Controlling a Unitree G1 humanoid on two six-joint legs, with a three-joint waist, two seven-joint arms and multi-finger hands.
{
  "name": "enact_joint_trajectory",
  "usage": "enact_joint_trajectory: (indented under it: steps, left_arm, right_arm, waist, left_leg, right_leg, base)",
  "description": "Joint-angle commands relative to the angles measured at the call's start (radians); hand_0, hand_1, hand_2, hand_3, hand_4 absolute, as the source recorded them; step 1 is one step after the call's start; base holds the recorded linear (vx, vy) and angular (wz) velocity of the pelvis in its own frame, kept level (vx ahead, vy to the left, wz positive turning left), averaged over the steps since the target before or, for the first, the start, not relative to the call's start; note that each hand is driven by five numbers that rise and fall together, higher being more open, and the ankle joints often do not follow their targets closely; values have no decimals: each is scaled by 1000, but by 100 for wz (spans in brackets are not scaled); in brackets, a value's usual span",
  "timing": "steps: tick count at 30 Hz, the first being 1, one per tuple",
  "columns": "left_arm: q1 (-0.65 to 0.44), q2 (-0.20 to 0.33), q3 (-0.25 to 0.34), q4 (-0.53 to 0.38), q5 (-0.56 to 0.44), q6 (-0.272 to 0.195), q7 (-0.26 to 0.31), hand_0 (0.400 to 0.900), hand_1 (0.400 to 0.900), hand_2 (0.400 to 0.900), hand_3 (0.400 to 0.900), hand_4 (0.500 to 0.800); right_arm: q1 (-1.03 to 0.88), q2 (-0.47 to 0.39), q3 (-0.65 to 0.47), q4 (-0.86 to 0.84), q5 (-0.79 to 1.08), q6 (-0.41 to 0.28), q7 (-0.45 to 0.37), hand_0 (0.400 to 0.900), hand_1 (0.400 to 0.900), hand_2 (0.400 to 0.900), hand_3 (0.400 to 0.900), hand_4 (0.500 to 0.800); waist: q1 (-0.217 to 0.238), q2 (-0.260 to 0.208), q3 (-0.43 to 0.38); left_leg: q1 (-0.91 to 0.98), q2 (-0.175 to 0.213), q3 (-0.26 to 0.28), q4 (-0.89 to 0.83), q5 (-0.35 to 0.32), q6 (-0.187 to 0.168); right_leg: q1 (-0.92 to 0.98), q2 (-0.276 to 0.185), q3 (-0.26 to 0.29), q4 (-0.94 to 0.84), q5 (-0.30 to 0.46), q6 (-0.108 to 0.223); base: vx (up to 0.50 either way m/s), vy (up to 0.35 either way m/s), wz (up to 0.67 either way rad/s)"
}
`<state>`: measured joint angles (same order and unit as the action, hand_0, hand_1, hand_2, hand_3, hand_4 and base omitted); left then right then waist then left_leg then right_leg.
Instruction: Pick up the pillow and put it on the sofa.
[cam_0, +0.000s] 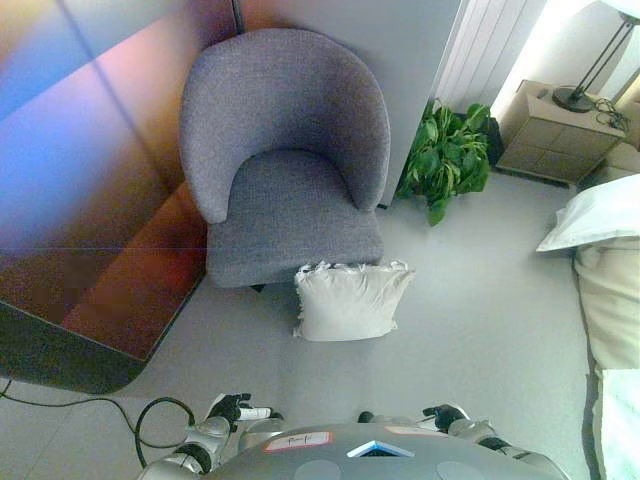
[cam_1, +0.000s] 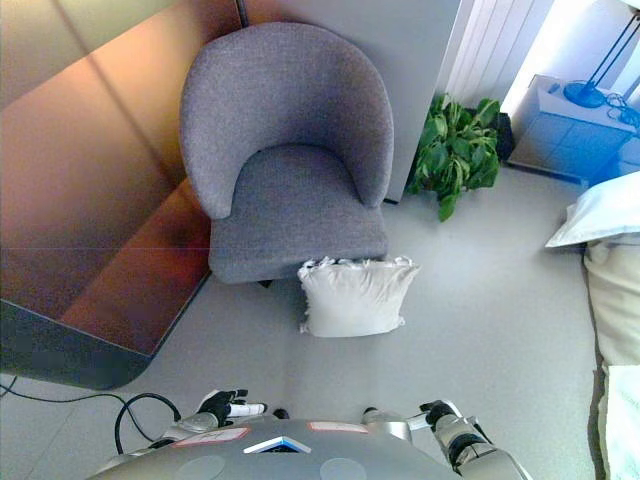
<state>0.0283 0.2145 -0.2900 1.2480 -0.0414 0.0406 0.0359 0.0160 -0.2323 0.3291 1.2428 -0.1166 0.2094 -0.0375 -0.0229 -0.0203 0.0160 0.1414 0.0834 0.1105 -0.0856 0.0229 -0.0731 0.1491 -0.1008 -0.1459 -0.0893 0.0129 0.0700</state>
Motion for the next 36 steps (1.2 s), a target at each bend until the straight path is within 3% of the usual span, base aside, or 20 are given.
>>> enact_joint_trajectory:
  steps: [1,20,29,33,36]
  left_arm:
    - [-90,2,-11,43,15,-26,14,900,900,900,900,800]
    - [-102,5,-8,38,7,-13,12,900,900,900,900,800]
    - [-96,7,-19,23,3,-34,18,900,900,900,900,800]
    - [-111,4,-21,4,-28,-52,29,900,900,900,900,800]
    - [-113,3,-12,-15,-56,-68,54,900,900,900,900,800]
  right_arm:
    - [-82,16,23,49,-26,2,-9,900,900,900,900,800]
    - [-91,18,38,40,-21,6,-2,900,900,900,900,800]
    - [-90,9,35,37,12,8,-18,900,900,900,900,800]
    - [-99,-10,23,32,37,10,-31,900,900,900,900,800]
    - [-108,-22,14,31,31,20,-26,900,900,900,900,800]
  waist:
    - [10,-5,30]
    - [5,7,41]
    - [-17,18,61]
    - [-27,8,88]
    - [-36,-5,108]
  left_leg:
    - [26,-9,68,-2,-59,24]
    - [17,-6,67,0,-52,23]
    - [3,22,69,19,-36,4]
    - [-60,52,66,146,-40,-19]
    - [-112,76,81,310,-42,-6]
  right_leg:
    - [4,-1,-49,15,-12,51]
    - [-13,5,-42,30,-18,45]
    - [-33,34,-6,51,-38,21]
    - [-61,36,19,79,-38,0]
    - [-87,27,27,107,-38,-20]
  base:
    - [0,0,0]
    - [0,-17,-1]
    - [7,-115,-5]
    - [-4,-149,-12]
    - [32,-105,-29]
